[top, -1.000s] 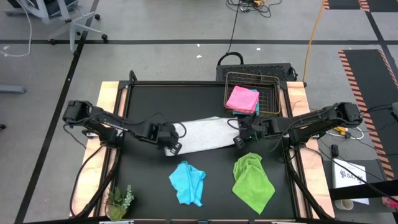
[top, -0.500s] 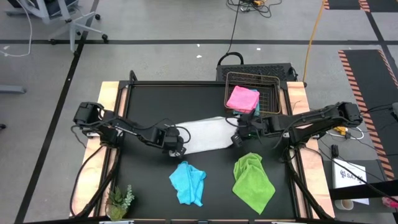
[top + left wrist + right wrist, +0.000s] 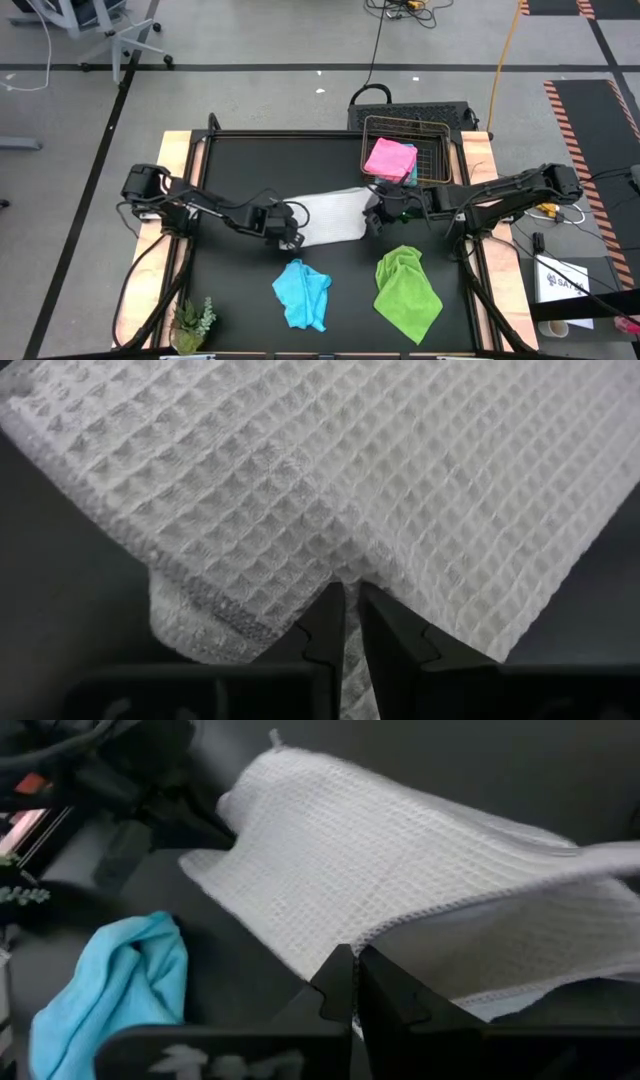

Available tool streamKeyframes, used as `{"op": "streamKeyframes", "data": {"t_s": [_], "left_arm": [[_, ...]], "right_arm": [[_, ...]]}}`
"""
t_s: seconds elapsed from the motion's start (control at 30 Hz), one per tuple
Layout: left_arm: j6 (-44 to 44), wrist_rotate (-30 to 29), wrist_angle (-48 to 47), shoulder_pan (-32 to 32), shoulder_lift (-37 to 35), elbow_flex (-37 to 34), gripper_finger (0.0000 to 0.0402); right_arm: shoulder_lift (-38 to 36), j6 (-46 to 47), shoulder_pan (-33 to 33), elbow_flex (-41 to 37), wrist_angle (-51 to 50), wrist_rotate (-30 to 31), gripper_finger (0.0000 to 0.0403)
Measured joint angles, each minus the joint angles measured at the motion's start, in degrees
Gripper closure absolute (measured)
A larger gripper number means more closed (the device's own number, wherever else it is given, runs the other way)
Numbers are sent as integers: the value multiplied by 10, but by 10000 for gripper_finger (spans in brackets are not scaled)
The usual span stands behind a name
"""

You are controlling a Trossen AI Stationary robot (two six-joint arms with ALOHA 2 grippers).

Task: Fold microfiber towels
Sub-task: Fold the gray towel

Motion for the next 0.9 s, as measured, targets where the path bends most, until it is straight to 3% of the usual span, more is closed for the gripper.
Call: {"op": "streamKeyframes", "data": {"t_s": [0.27,0.47,0.9], "left_arm": [[44,-9,59,33,2,-1,360],[52,-9,64,39,2,-1,360],[51,17,31,26,-31,-1,360]], "right_arm": [[30,-27,0,13,79,-35,403],[97,-106,-3,93,77,-56,403],[243,-212,-43,232,72,-187,403]]}}
